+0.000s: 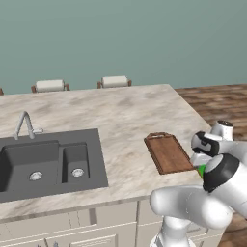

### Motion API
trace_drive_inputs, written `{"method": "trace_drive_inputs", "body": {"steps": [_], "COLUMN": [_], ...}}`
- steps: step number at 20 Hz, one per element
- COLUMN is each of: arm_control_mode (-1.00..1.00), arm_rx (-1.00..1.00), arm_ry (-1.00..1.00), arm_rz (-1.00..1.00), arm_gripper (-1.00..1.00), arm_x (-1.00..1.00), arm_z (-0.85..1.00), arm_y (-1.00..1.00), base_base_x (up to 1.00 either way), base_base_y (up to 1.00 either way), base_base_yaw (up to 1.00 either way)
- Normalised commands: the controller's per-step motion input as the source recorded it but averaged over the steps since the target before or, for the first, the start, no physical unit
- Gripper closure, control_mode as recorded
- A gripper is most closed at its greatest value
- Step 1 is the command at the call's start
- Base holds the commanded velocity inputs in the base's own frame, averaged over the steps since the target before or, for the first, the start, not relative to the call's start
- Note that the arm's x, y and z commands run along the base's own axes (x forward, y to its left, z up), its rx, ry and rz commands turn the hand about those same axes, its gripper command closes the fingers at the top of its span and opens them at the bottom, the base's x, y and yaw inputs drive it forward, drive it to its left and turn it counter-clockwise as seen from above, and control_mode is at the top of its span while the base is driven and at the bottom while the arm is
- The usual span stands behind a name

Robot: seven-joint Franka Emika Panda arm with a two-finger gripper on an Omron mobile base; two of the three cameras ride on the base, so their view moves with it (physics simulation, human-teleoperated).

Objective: Pick up the sponge from the counter and clean the cutting board by briefly scrubbing or pressing down on the cutting board. Once finished, release the sponge.

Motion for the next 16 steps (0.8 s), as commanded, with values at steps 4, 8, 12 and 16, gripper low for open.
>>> {"method": "trace_drive_inputs", "body": {"steps": [4, 8, 12, 16], "arm_control_mode": [-1.0, -1.0, -1.0, -1.0], "arm_rx": [0.0, 0.0, 0.0, 0.0], "arm_ry": [0.0, 0.0, 0.0, 0.0], "arm_rz": [0.0, 0.0, 0.0, 0.0], "arm_gripper": [-1.0, -1.0, -1.0, -1.0], "arm_x": [0.0, 0.0, 0.0, 0.0], "arm_z": [-0.2, -0.12, -0.08, -0.05], "arm_y": [0.0, 0.0, 0.0, 0.0], "base_base_x": [0.0, 0.0, 0.0, 0.0], "base_base_y": [0.0, 0.0, 0.0, 0.0], "base_base_yaw": [0.0, 0.0, 0.0, 0.0]}}
